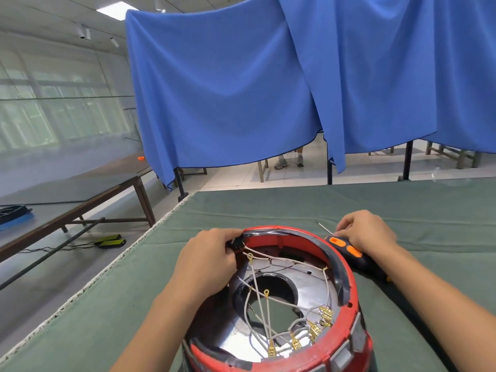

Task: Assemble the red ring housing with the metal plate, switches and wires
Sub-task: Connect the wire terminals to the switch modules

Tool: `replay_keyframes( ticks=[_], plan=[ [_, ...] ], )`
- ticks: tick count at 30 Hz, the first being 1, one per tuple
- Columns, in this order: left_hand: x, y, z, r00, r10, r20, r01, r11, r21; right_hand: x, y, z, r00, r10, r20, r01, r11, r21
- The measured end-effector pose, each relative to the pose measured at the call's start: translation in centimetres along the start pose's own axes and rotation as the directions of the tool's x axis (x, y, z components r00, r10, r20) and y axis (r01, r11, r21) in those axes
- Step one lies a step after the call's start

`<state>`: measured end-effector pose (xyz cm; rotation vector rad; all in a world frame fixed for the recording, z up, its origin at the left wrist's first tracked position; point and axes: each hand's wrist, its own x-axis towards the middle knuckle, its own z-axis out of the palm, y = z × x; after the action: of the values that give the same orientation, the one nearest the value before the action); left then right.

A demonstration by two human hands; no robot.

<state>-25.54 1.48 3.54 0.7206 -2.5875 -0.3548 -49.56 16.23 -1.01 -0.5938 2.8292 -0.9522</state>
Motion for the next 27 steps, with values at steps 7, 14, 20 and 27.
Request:
replay_keyframes(
  ticks=[7,14,20,27],
  plan=[
    [0.2,-0.3,0.3,1.0,0.01,-0.007,-0.01,1.0,0.017,-0.8,-0.7,0.3,0.992,-0.061,-0.112,0.079,0.983,0.164],
    [0.2,-0.4,0.8,1.0,-0.017,-0.02,0.017,1.0,-0.001,-5.0,-5.8,-1.8,0.945,-0.265,-0.191,0.326,0.716,0.618],
    [-0.1,-0.2,0.1,0.925,0.166,-0.342,-0.212,0.972,-0.103,-9.7,-8.9,-2.0,0.924,-0.381,0.029,0.262,0.688,0.676],
    [-0.6,0.2,0.0,0.897,0.337,-0.286,-0.381,0.917,-0.115,-11.9,-10.6,-1.4,0.899,-0.412,0.146,0.153,0.61,0.777]
  ],
)
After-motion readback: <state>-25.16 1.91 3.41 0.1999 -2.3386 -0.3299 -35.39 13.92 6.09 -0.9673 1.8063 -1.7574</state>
